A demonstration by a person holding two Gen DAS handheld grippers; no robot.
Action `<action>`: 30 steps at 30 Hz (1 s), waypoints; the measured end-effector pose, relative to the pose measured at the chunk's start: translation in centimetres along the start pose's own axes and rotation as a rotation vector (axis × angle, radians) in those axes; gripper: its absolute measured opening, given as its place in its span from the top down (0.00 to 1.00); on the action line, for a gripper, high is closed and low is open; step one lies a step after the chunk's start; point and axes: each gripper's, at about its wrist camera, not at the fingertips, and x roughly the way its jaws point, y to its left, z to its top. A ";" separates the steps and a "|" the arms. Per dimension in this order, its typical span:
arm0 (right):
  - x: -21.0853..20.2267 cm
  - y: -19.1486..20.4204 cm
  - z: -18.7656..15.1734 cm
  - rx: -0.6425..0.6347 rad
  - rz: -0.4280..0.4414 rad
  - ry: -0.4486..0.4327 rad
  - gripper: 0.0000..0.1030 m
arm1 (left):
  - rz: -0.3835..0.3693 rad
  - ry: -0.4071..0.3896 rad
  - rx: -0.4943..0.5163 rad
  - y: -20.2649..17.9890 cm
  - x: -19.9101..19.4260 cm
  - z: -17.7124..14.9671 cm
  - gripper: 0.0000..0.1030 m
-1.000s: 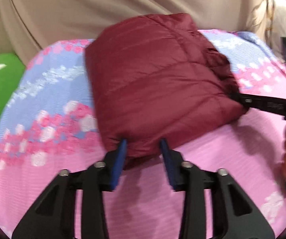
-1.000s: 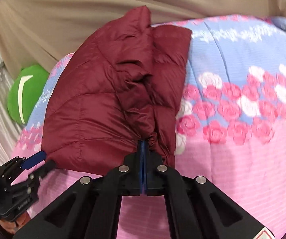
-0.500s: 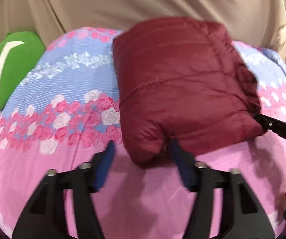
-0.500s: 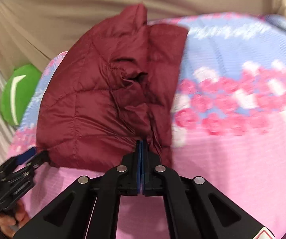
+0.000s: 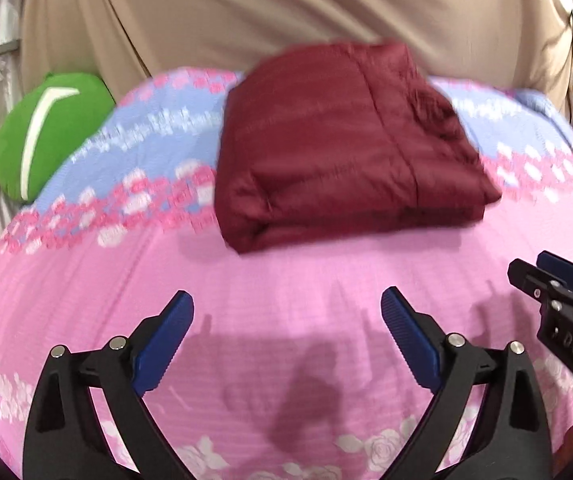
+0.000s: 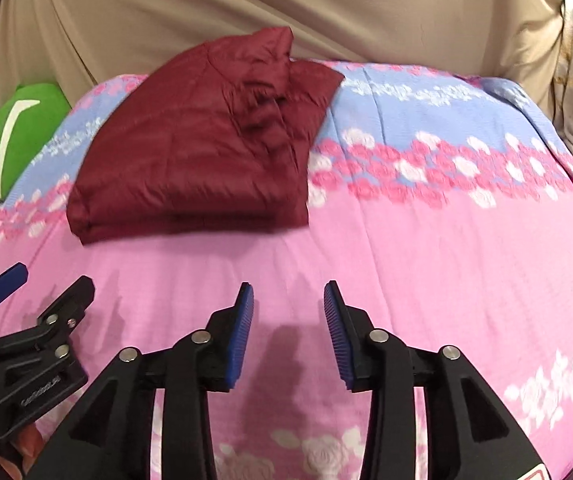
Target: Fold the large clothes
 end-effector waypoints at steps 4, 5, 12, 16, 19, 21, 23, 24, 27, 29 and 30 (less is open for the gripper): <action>0.8 0.1 -0.9 0.006 0.007 0.029 0.57 | 0.032 -0.005 -0.022 -0.1 -0.1 -0.4 0.10; 0.8 0.3 -1.0 0.001 0.007 0.026 0.55 | 0.031 -0.004 -0.032 -0.1 -0.1 -0.5 0.10; 0.2 1.8 -1.5 -0.056 -0.004 0.002 0.46 | 0.044 0.029 -0.061 0.0 0.4 -0.9 0.10; 0.2 2.4 -1.7 -0.075 -0.008 0.002 0.44 | 0.052 0.030 -0.054 -0.2 0.5 -1.0 0.10; 0.2 2.5 -1.8 -0.069 -0.012 0.007 0.44 | 0.060 0.032 -0.048 -0.2 0.5 -1.0 0.10; 0.2 2.5 -1.8 -0.069 -0.015 0.008 0.44 | 0.065 0.031 -0.045 -0.3 0.5 -1.0 0.10; 0.2 2.6 -1.9 -0.071 -0.018 0.008 0.44 | 0.072 0.030 -0.044 -0.3 0.5 -1.0 0.10; 0.2 2.7 -1.9 -0.072 -0.020 0.006 0.44 | 0.075 0.028 -0.044 -0.3 0.4 -1.0 0.10; 0.1 2.7 -1.9 -0.076 -0.024 -0.001 0.44 | 0.086 0.021 -0.044 -0.4 0.2 -1.0 0.10; -0.1 2.7 -1.9 -0.079 -0.024 -0.008 0.44 | 0.094 0.016 -0.043 -0.4 0.2 -1.1 0.10; -0.1 2.7 -1.9 -0.080 -0.026 -0.012 0.44 | 0.095 0.014 -0.043 -0.3 0.1 -1.1 0.10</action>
